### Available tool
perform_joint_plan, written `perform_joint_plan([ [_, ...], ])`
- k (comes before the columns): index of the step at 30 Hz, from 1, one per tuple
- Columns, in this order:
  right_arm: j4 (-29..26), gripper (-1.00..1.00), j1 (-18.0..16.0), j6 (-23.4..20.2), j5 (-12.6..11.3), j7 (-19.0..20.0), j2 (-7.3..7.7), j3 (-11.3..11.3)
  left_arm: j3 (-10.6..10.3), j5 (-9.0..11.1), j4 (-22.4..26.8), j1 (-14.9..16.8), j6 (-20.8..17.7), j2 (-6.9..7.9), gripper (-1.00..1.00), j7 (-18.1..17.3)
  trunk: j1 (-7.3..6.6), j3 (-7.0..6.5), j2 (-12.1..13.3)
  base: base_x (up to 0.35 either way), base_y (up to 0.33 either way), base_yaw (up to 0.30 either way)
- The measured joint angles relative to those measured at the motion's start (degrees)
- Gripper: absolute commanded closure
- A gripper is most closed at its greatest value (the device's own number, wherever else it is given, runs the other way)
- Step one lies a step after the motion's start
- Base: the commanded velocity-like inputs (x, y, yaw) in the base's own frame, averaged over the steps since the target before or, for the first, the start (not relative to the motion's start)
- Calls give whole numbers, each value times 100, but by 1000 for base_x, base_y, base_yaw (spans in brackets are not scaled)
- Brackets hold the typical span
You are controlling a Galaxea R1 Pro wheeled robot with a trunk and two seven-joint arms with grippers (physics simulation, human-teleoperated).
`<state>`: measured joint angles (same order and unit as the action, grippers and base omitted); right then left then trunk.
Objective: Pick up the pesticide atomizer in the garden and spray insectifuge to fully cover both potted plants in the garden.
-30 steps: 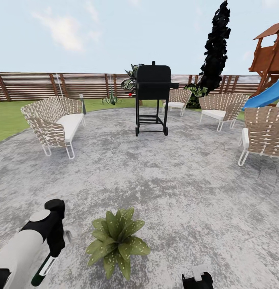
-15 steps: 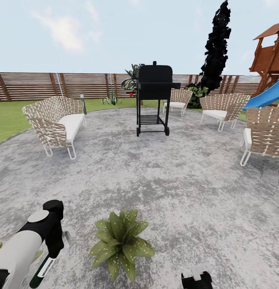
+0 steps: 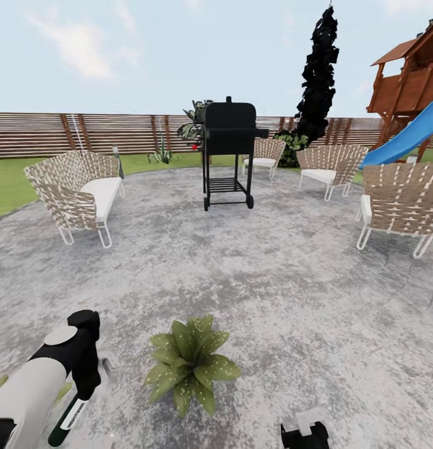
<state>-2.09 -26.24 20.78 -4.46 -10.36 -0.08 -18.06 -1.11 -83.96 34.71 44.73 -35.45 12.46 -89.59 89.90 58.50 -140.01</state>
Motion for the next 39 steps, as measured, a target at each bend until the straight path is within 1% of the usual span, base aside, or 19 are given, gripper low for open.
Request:
perform_joint_plan([
  [3,2,-100,0,-1,0,-4,0,1,-4,4,-3,-1,8,-7,100,4,1,-5,0,87,54,-227],
  [6,3,-100,-1,1,1,-5,0,0,-19,7,-34,-8,31,-69,100,5,2,-10,0,8,5,-213],
  [9,2,-100,-1,0,5,-1,0,1,-21,14,-46,-10,52,-215,100,3,2,-11,0,1,1,-56],
  [11,8,-100,-1,1,7,-1,0,1,-23,26,-53,-18,61,-272,100,2,2,-12,0,0,0,-12],
  [13,10,-100,-1,3,8,-1,0,1,-16,108,-116,-92,69,-301,100,234,2,-12,0,0,0,-4],
  [15,18,-100,-1,0,8,-1,0,1,-7,419,-176,-196,93,-260,100,603,2,-12,0,0,0,0],
  [17,21,-100,-1,4,8,0,0,1,5,563,-181,-216,101,-269,100,754,2,-12,0,131,145,0],
  [19,29,-100,-1,6,19,-2,11,-6,7,590,-181,-220,97,-316,100,777,0,-12,0,260,194,0],
  [23,31,-100,-2,8,31,-3,17,-8,3,625,-183,-221,95,-334,100,786,-1,-12,0,287,39,0],
  [27,31,-100,-2,8,32,-3,24,-8,6,631,-187,-221,97,-444,100,785,0,-12,0,227,2,0],
  [29,31,-100,-2,2,32,-3,22,-8,-24,622,-175,-221,110,-531,100,724,2,-12,0,10,0,0],
  [30,31,-100,-2,0,32,-3,21,-8,-44,622,-174,-221,143,-512,100,701,2,-12,0,3,0,0],
  [31,31,-100,-2,0,32,-3,23,-8,-28,630,-173,-221,308,-482,100,643,2,-12,0,2,0,0],
  [33,31,-100,-2,0,32,-3,25,-8,-6,629,-178,-220,820,-384,100,343,2,-12,0,0,0,0],
  [34,35,-100,-2,0,37,-3,25,-9,-2,631,-180,-223,1048,-192,100,169,2,-12,0,0,0,0],
  [35,37,-100,-2,0,39,-3,22,-9,4,644,-181,-225,1124,-76,100,107,2,-12,0,0,0,0],
  [37,34,-100,-2,0,40,-3,25,-8,13,672,-140,-225,1155,-46,100,64,2,-12,0,0,0,0],
  [38,36,-100,-2,0,40,-3,23,-8,14,677,-124,-223,1146,-62,100,64,2,-12,0,0,0,0],
  [39,35,-100,-2,0,40,-3,23,-8,5,668,-107,-222,1131,-136,100,63,2,-12,0,0,0,0],
])
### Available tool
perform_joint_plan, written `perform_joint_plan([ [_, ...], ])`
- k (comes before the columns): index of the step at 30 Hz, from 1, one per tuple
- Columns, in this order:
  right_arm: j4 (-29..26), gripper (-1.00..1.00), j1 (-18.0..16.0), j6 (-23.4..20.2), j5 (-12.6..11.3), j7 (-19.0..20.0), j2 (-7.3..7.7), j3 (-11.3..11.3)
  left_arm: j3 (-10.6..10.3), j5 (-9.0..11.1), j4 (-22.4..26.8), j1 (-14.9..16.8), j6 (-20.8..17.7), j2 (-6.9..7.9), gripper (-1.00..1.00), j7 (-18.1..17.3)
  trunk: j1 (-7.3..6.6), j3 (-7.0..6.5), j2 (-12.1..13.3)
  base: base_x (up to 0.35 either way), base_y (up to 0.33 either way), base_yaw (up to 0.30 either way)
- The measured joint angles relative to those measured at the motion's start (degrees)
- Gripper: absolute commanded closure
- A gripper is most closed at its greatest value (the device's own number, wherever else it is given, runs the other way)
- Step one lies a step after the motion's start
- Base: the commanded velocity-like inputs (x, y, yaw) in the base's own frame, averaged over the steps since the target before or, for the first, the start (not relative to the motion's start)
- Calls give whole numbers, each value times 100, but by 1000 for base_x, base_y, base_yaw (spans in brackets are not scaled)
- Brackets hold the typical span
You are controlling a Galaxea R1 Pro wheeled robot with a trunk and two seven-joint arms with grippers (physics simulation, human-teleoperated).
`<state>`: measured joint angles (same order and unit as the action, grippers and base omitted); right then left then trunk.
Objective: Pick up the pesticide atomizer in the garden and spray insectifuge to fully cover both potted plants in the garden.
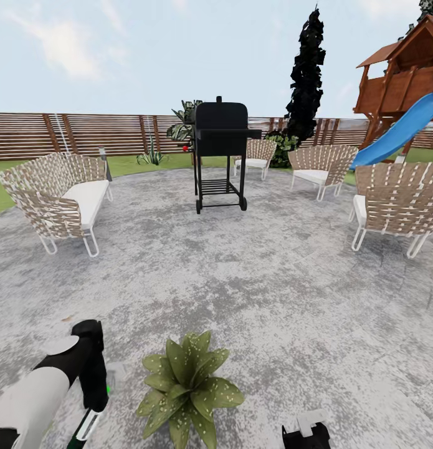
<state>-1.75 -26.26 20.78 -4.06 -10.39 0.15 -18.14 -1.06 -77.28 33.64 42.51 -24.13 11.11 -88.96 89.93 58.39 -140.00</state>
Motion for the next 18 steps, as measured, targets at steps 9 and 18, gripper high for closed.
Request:
perform_joint_plan([
  [9,1,-100,0,0,0,0,-6,0,-89,-544,23,81,-471,-632,100,-67,0,0,0,0,0,0],
  [18,-12,-100,0,0,-25,1,-19,-1,3,-608,22,6,-508,-168,100,-66,0,1,0,0,0,0],
])
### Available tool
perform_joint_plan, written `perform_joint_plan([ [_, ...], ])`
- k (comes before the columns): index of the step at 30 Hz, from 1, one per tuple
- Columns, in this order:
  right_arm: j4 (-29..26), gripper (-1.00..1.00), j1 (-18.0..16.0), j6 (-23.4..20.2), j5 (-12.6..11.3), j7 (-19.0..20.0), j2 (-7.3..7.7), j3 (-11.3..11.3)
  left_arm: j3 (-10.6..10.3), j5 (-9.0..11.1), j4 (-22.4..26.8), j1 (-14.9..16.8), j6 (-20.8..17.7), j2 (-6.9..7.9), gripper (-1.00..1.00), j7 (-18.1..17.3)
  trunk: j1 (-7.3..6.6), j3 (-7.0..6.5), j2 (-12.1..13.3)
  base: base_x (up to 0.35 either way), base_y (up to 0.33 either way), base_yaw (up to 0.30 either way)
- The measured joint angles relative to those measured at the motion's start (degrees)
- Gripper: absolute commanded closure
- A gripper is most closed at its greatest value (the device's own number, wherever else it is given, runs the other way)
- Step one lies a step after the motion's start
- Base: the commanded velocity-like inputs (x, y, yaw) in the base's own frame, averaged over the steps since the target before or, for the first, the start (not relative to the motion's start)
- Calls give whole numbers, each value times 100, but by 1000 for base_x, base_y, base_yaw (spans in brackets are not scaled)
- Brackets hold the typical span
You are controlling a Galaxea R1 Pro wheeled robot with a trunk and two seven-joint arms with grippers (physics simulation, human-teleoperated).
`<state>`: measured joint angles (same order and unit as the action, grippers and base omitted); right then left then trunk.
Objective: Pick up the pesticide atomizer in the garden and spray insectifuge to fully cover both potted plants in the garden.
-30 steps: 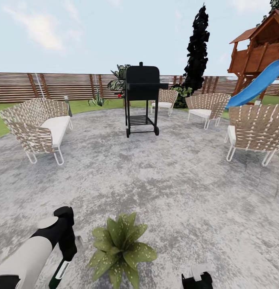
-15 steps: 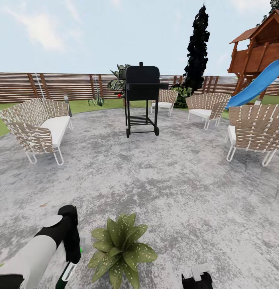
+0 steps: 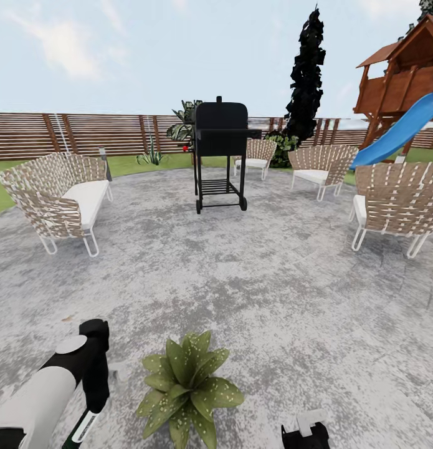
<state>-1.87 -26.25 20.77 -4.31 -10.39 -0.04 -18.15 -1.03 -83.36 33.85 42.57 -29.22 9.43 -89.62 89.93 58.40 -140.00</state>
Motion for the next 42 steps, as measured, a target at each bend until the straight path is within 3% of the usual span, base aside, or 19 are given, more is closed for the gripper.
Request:
perform_joint_plan([
  [6,-9,-100,0,-1,-14,-2,15,10,14,21,100,4,-18,-17,100,41,0,45,0,0,0,0],
  [14,-9,-100,0,-1,-10,-2,21,10,19,31,459,3,-17,-65,100,42,175,254,-319,0,0,0],
  [22,0,-100,0,8,1,-2,47,10,8,41,407,3,-17,-57,100,42,197,435,-332,0,0,0],
  [29,0,-100,-1,8,2,-3,48,9,-7,37,479,85,-34,-85,100,0,197,435,-332,0,0,0],
  [33,0,-100,-1,8,4,-6,48,9,-34,3,880,200,-42,-93,100,0,196,435,-332,0,0,0],
  [42,-4,-100,-2,10,2,-6,43,6,-62,-33,995,128,-6,-156,100,0,196,435,-332,44,-55,45],
])
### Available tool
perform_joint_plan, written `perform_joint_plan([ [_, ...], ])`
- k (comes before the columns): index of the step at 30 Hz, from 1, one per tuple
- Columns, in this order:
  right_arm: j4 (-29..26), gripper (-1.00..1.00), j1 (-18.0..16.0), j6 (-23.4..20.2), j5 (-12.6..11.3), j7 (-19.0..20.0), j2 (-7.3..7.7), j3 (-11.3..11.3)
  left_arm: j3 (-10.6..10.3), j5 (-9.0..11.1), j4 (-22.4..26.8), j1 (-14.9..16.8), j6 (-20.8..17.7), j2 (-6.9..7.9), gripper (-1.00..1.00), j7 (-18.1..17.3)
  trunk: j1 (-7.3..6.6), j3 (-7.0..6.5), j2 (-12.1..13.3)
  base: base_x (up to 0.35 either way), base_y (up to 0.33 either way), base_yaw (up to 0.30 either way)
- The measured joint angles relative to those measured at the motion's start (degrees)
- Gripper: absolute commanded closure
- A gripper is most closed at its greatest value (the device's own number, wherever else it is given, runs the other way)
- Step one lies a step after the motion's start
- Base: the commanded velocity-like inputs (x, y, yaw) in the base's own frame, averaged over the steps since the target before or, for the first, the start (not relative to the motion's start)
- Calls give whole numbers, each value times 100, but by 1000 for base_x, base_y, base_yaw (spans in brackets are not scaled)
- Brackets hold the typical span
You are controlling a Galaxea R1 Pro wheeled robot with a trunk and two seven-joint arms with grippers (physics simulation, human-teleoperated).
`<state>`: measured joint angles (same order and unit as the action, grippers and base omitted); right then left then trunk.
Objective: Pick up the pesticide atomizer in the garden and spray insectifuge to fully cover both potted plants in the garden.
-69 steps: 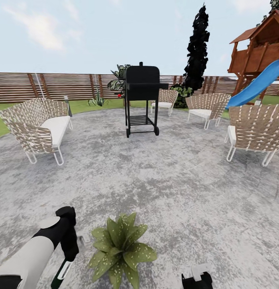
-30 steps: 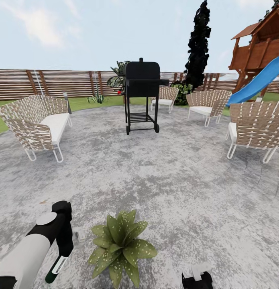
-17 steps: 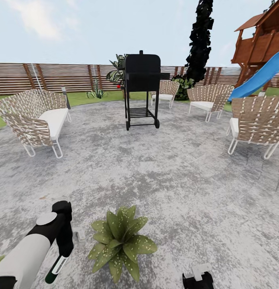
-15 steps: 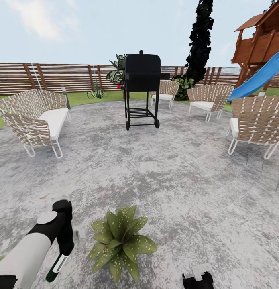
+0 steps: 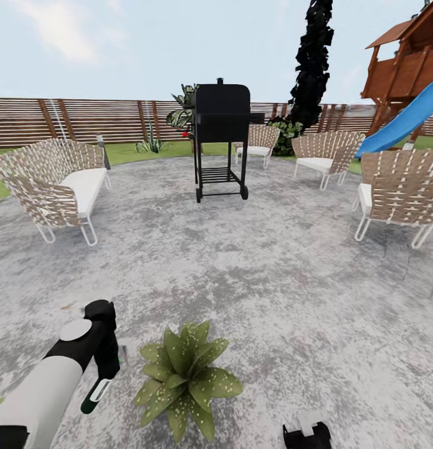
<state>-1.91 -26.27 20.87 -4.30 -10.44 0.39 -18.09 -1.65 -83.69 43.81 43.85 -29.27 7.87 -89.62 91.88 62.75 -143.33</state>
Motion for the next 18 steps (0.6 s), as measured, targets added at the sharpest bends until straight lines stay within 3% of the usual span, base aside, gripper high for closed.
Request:
perform_joint_plan([
  [5,-2,-100,1,-1,-1,2,-3,2,4,4,6,86,-27,-15,100,-2,1,0,0,-6,-20,154],
  [9,2,-100,1,0,0,2,2,4,6,0,8,98,-35,-24,100,0,4,-1,0,-238,-95,14],
  [12,6,-100,0,1,3,2,2,2,-1,1,15,106,-38,-72,100,1,3,-20,0,-212,-182,71],
  [18,5,-100,1,-1,2,4,4,-4,-17,-52,24,171,-22,-172,100,-1,1,-70,0,-17,-130,83],
])
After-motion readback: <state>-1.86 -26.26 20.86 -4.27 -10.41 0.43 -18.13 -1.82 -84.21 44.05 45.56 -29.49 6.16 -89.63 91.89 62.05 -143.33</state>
